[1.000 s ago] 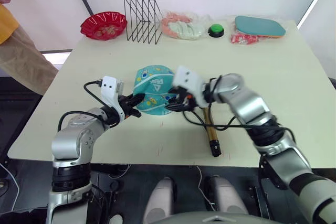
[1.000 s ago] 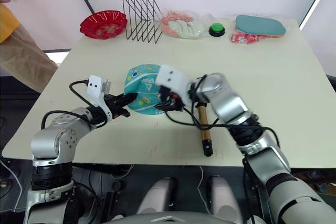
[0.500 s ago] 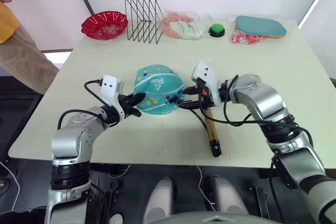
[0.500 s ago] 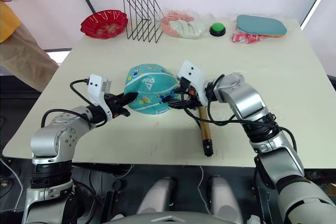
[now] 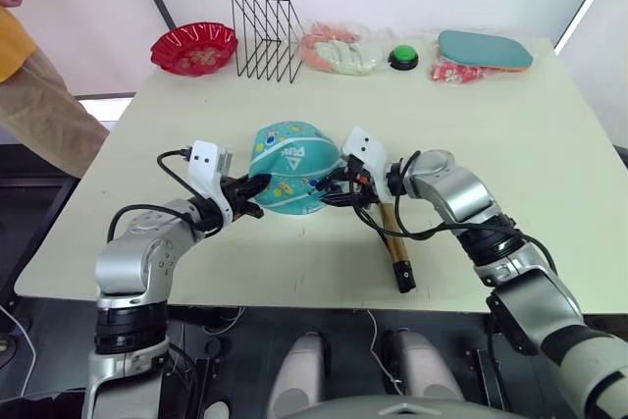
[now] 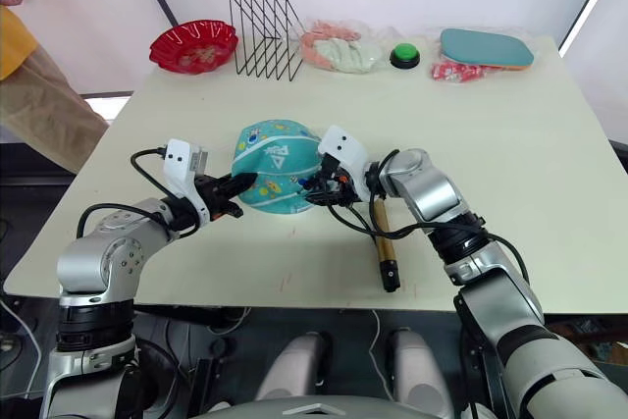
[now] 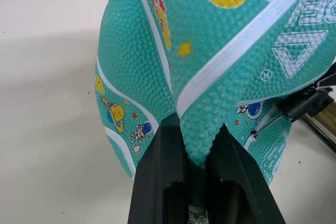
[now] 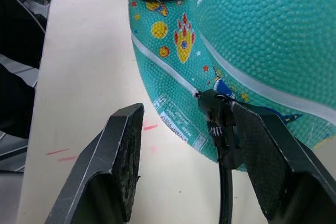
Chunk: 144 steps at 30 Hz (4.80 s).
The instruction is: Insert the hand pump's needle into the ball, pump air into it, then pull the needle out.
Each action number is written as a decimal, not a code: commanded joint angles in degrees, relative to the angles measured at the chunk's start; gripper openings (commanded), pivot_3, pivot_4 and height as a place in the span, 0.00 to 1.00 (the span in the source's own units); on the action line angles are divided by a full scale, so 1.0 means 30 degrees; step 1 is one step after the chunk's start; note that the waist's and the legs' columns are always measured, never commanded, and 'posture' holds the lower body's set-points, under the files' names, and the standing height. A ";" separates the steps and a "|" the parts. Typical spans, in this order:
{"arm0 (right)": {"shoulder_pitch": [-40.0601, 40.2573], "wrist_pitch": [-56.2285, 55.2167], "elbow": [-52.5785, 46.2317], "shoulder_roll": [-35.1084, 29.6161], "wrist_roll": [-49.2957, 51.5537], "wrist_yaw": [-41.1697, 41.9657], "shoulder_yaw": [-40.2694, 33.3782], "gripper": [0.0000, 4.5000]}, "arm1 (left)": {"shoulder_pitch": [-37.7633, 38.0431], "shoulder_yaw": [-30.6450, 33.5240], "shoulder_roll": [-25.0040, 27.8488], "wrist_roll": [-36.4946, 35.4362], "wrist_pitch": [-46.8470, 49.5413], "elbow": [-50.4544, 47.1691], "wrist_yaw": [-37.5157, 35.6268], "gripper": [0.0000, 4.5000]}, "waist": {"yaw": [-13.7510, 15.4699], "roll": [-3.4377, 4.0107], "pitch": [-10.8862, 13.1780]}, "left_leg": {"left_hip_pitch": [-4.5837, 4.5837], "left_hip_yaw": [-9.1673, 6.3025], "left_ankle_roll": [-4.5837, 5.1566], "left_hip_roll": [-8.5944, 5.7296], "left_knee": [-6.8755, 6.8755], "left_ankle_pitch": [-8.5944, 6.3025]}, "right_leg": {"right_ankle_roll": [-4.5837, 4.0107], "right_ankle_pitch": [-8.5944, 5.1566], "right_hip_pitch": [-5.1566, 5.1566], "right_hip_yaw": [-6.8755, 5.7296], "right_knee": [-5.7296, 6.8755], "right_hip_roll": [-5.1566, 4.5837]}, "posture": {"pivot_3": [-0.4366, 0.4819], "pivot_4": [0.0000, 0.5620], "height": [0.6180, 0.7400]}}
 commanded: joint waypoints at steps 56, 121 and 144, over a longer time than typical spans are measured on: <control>0.0389 0.2013 -0.1612 0.1238 0.0553 -0.1991 -0.0323 0.62 | 0.1132 -0.0562 0.0238 -0.0196 0.0588 0.0475 0.0494 0.00 | -0.0115 -0.0004 -0.0006 | 0.0052 0.0030 0.0000 0.0005 0.0013 0.0005 | -0.0003 0.0003 0.0038 0.0039 0.0043 0.0015 | 0.48 0.27 1.00; -0.0264 -0.1391 0.0483 0.2532 -0.1396 -0.1861 0.0459 0.06 | 0.1307 -0.0540 0.0165 -0.0372 0.0684 0.0168 0.0810 0.00 | -0.0155 -0.0040 -0.0026 | 0.0200 0.0193 0.0000 0.0008 0.0038 0.0004 | -0.0010 -0.0004 0.0039 0.0214 0.0249 0.0033 | 0.48 0.27 1.00; -0.2974 -0.3367 0.3805 0.4328 -0.7995 -0.2785 0.5974 0.06 | 0.1033 -0.1010 0.0210 -0.0321 0.0984 0.0867 0.0722 0.00 | -0.0326 -0.0158 -0.0158 | 0.0342 0.0225 -0.0001 0.0095 0.0040 0.0004 | -0.0043 0.0001 0.0064 0.0318 0.0325 0.0177 | 0.48 0.27 1.00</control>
